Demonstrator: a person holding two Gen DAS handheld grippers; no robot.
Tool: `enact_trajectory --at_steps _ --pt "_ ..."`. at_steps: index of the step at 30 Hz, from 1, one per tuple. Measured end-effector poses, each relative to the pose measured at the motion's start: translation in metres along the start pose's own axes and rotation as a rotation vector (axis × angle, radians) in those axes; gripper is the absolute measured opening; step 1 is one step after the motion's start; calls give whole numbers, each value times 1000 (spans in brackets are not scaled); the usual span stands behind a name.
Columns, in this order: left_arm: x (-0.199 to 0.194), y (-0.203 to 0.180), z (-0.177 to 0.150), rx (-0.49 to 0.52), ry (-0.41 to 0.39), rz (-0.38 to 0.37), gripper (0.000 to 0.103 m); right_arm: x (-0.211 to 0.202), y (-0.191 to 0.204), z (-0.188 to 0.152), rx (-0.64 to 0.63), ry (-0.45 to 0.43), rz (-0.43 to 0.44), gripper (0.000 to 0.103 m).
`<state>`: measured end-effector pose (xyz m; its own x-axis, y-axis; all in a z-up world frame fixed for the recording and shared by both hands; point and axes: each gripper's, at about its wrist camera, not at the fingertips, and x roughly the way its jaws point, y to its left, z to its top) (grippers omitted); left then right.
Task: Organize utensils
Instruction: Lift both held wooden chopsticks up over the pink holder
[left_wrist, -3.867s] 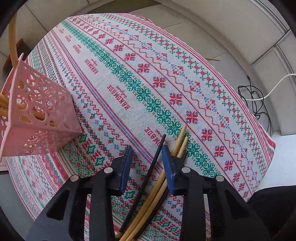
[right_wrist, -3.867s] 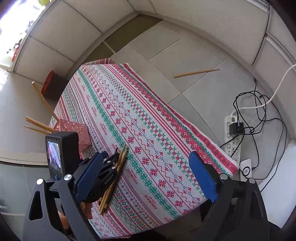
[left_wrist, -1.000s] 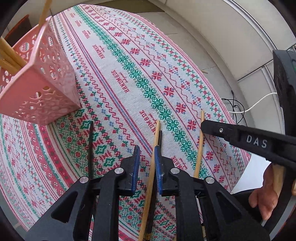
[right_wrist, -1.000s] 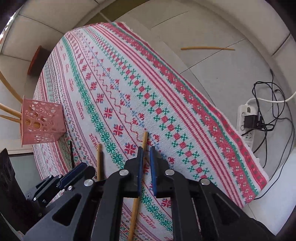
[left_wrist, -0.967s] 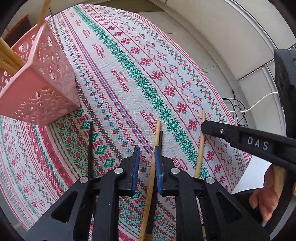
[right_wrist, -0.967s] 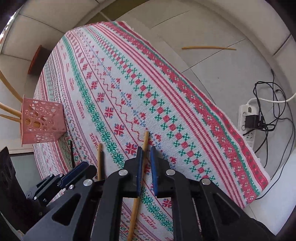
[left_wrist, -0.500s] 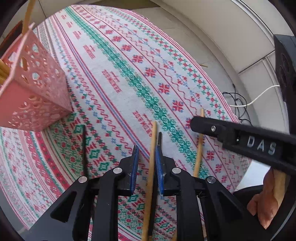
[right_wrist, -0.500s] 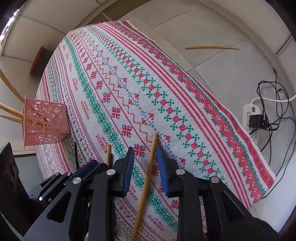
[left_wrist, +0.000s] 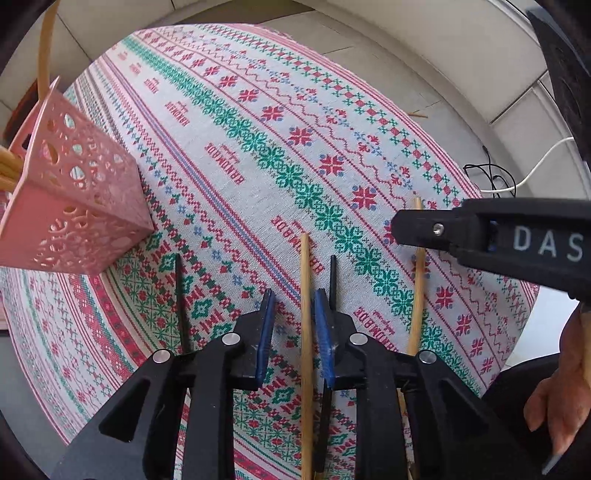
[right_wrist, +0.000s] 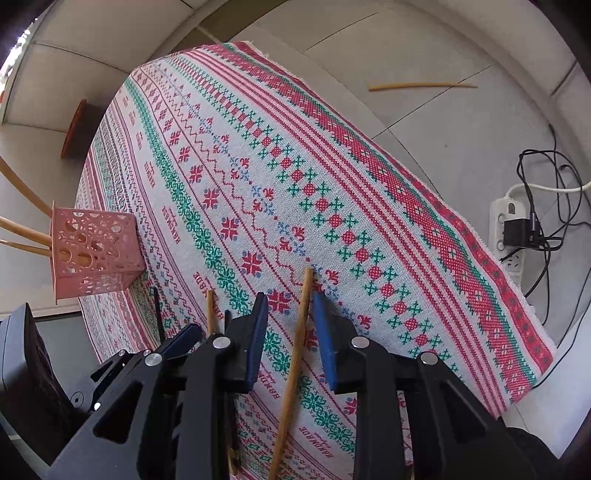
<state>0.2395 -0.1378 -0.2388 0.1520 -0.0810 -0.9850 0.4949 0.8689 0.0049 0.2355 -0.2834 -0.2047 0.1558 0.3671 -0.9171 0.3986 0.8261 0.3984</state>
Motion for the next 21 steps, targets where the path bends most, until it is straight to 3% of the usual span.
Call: enact_trajectory --at_steps 2,3,4,5,6,13,21 --pt "1 -8 -1 23 -31 24 19 1 6 -2 -7 -19 -14 36" --pt "2 -9 -2 7 -45 14 17 1 10 -3 -9 -35 -39 35" --pt "4 -14 -2 -5 -58 9 7 2 12 -4 -14 -51 -69 25" --pt "3 -14 -4 -11 -79 13 4 2 13 -4 -21 -68 -107 7" --pt "2 -14 -7 -15 -109 -1 4 2 12 -3 -23 -82 -117 6" --pt "-53 5 -30 -71 -284 -26 4 -8 2 -6 -34 -97 -37 5" --pt "-141 43 -62 -156 -525 -102 4 -74 24 -29 -170 -245 53 5"
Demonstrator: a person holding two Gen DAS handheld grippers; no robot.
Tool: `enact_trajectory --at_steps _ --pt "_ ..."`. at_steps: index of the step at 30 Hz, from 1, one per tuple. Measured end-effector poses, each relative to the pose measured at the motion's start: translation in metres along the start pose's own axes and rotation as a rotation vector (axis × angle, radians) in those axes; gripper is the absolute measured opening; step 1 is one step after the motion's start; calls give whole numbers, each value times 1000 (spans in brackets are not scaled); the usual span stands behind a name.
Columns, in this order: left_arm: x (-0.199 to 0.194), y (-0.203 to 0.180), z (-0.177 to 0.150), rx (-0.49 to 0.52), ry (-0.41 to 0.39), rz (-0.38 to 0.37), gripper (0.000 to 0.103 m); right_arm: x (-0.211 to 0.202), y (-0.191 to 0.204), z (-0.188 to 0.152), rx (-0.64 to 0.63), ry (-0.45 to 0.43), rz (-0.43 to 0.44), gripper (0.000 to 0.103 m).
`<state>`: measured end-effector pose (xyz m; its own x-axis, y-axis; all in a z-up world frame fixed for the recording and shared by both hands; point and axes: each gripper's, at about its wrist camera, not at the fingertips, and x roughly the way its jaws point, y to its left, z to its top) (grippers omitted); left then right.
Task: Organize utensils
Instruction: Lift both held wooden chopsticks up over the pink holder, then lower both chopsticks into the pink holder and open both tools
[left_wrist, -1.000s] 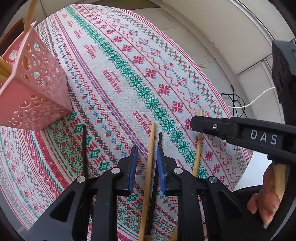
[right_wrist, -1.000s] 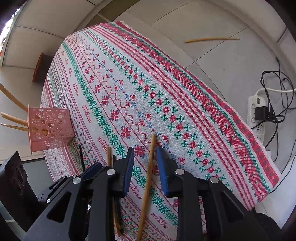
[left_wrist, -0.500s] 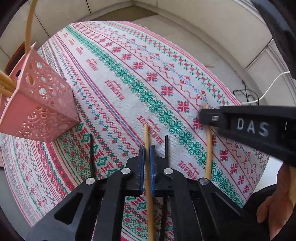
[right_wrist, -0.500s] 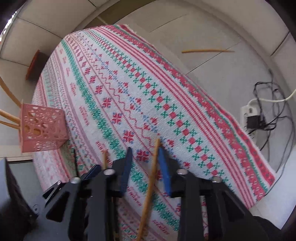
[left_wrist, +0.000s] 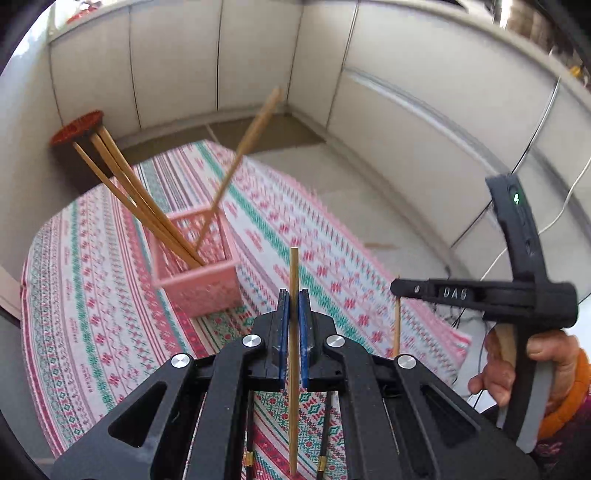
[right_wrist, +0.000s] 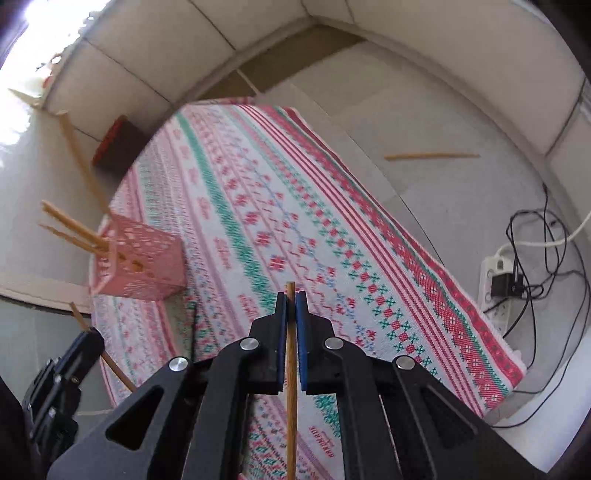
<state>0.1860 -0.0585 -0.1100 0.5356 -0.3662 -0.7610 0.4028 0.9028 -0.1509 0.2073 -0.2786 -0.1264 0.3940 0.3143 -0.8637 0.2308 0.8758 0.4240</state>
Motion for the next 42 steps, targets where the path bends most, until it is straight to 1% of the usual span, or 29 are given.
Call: enact_trajectory --at_steps 4,6,10,12,15,19,23,27,30,32,34,36,37,39,41,42 --pt "-42 9 9 -7 -100 -31 4 -38 27 -6 -117 -55 18 5" --pt "-59 7 14 -6 -149 -44 4 -63 38 -10 -173 -101 38 5" --pt "-93 12 32 -12 -242 -69 4 -111 53 -6 -217 -225 67 5" --pt "-110 12 42 -22 -295 -67 4 -135 59 0 -223 -286 96 5" --pt "-126 20 63 -48 -360 -51 4 -161 69 12 -213 -349 143 5" --pt "-141 29 82 -96 -413 -6 4 -189 87 34 -213 -413 197 5" --pt "-151 40 98 -132 -440 60 4 -204 104 53 -216 -453 235 5" --pt "-152 53 107 -155 -459 126 4 -202 120 64 -230 -463 260 5" --pt "-140 68 110 -182 -446 152 4 -193 128 69 -239 -456 255 5" --pt "-128 77 110 -194 -424 175 4 -185 131 72 -236 -442 251 5" --pt "-114 87 108 -215 -387 186 5 -179 132 74 -231 -424 254 5" --pt "-106 94 103 -231 -370 198 5 -173 133 75 -226 -419 256 5" --pt "-104 97 101 -237 -363 192 5 -171 134 76 -222 -418 258 5" --pt "-105 101 98 -252 -365 182 8 -167 136 78 -216 -416 259 5" --pt "-113 104 95 -270 -386 186 17 -163 138 77 -214 -413 257 5" --pt "-115 105 95 -276 -395 189 18 -161 138 77 -213 -411 255 5"
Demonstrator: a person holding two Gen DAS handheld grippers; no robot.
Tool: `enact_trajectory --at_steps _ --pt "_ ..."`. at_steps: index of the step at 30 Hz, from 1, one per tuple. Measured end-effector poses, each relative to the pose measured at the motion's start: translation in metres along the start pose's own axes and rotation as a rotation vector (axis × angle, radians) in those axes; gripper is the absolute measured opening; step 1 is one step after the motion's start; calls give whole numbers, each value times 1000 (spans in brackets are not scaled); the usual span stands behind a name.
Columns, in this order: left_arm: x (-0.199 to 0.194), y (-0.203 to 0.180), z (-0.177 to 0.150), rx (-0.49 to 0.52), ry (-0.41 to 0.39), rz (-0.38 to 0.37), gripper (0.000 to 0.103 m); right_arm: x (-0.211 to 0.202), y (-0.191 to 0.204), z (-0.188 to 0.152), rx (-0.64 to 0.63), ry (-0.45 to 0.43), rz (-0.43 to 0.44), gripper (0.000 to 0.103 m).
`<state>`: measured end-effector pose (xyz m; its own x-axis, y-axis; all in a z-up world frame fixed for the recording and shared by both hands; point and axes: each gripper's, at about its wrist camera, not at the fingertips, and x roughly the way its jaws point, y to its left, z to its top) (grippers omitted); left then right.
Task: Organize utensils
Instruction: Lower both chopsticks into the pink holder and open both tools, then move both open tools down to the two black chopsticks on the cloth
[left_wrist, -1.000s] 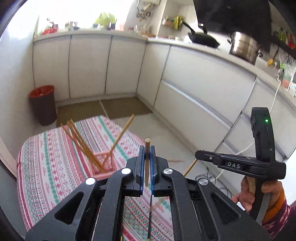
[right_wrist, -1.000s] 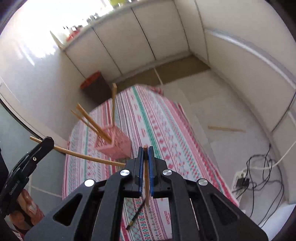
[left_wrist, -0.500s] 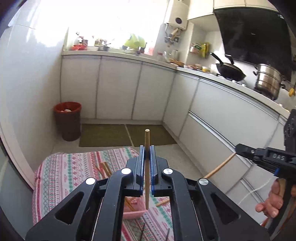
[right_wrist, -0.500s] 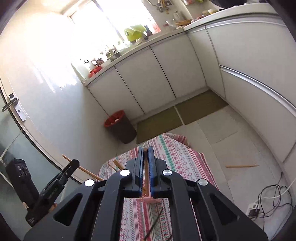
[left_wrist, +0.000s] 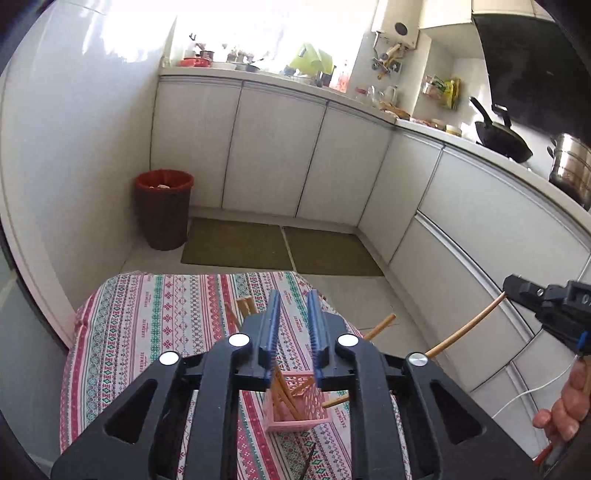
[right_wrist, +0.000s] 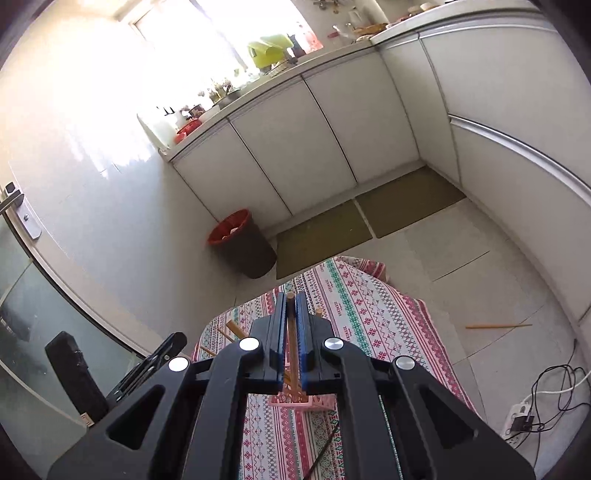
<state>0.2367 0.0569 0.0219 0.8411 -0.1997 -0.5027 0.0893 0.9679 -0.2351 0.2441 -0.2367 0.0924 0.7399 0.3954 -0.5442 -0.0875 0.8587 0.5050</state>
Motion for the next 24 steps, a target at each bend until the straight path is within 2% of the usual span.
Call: enact_trajectory --at_steps 2,4,12,16,19,21,22,24 --pt "-7 6 2 -24 -15 9 28 4 1 -2 -1 4 -7 5" --pt "-12 12 5 -51 -16 23 33 9 4 -5 -7 6 -20 5" --pt "-11 22 3 -58 13 44 35 44 19 -21 -64 11 -101 5" --pt "-7 25 1 -54 32 50 41 57 22 -30 -83 30 -93 6" --pt "-6 25 -1 -52 37 57 46 60 23 -33 -96 31 -102 11" --pt "-6 23 -1 -46 38 61 48 60 23 -33 -96 26 -105 22" --pt "-6 22 -2 -43 36 67 50 59 23 -33 -91 17 -105 35" --pt "-7 20 -2 -35 30 82 54 55 19 -34 -82 3 -107 45"
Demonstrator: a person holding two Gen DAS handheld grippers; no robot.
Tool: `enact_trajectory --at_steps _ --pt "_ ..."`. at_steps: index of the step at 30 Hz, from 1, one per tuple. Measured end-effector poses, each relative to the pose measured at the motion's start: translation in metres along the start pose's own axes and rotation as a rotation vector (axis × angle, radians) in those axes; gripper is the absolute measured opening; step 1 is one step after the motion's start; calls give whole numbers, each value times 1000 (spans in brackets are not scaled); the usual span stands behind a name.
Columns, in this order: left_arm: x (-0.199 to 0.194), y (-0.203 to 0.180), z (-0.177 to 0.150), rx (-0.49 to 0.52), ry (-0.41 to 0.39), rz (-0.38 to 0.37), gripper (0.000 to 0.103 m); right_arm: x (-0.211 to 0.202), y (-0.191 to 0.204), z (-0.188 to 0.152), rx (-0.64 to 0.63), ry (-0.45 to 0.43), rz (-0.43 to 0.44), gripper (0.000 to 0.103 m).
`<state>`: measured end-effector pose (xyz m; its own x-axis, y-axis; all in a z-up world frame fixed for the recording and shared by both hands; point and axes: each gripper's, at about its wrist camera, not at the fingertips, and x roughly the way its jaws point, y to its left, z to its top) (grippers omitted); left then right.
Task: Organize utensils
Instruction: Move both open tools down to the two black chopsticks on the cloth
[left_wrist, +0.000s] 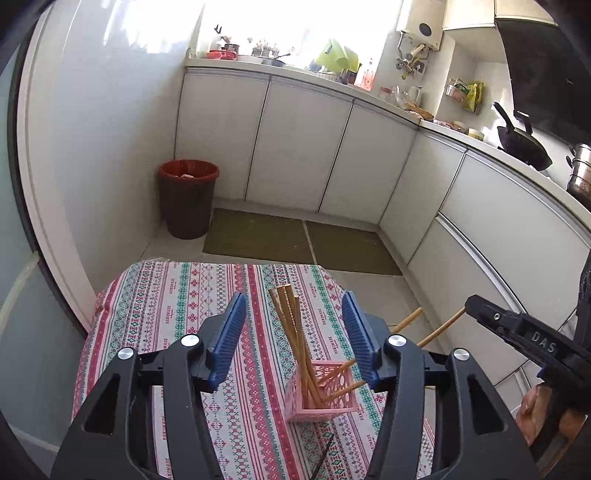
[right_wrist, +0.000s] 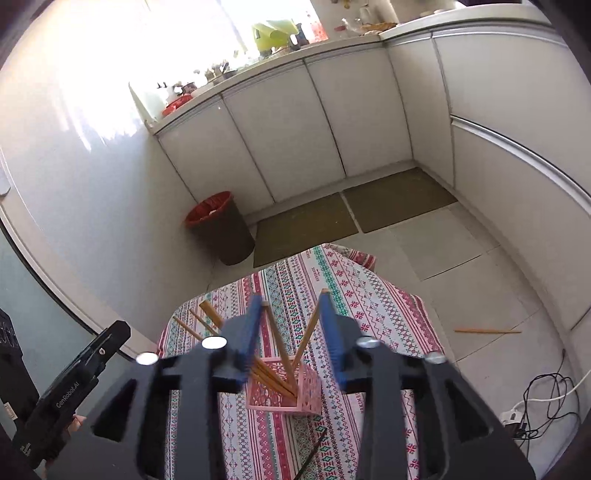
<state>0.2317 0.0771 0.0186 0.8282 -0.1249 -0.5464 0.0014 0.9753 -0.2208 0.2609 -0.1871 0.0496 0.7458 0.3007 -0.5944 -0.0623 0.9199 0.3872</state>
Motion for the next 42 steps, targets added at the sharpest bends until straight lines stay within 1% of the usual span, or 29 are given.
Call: enact_trajectory --at_steps 1,3,5,6,8,11,13,18,21,22,23,25,26,27,29,32,34,36,38,42 --pt "-1 -1 -1 6 -3 11 57 -1 0 0 -3 -1 -2 45" --pt "-2 -4 -2 13 -8 24 60 -4 -1 0 -11 -10 -11 49" --pt "-2 -7 -2 27 -12 37 62 -9 -3 -2 -6 -32 -19 64" --pt "-3 -9 -3 36 -13 44 62 -13 -4 -3 -1 -46 -20 67" --pt "-5 -10 -4 47 -19 56 67 -18 -5 -3 2 -58 -24 71" --pt "-8 -13 -7 72 -22 72 70 -25 -10 -3 18 -63 -26 76" --pt "-9 -14 -9 87 -15 84 70 -28 -16 -5 29 -56 -29 77" --pt "-9 -15 -18 111 12 108 74 -28 -30 -16 44 -1 -67 77" --pt "-8 -18 -27 137 46 129 86 -27 -38 -28 40 45 -107 77" --pt "-4 -20 -32 152 82 132 92 -26 -42 -35 33 68 -124 79" --pt "3 -22 -37 166 134 123 94 -25 -45 -39 27 86 -139 81" --pt "24 -25 -53 192 282 84 94 -22 -55 -53 16 140 -180 82" --pt "33 -25 -60 196 340 65 94 -19 -63 -63 18 181 -202 82" --pt "45 -26 -71 200 419 38 94 -15 -71 -72 28 222 -218 82" --pt "62 -29 -88 211 529 20 94 -7 -86 -89 53 308 -232 85" --pt "79 -39 -108 251 609 10 95 7 -101 -107 66 418 -242 86" --pt "87 -45 -118 266 650 -1 96 11 -106 -112 65 445 -260 86" --pt "94 -48 -129 275 682 -5 96 13 -110 -115 71 452 -279 86" --pt "102 -51 -143 284 721 -16 96 13 -112 -117 82 454 -279 89" --pt "122 -55 -169 271 802 -27 96 11 -115 -117 85 448 -290 89"
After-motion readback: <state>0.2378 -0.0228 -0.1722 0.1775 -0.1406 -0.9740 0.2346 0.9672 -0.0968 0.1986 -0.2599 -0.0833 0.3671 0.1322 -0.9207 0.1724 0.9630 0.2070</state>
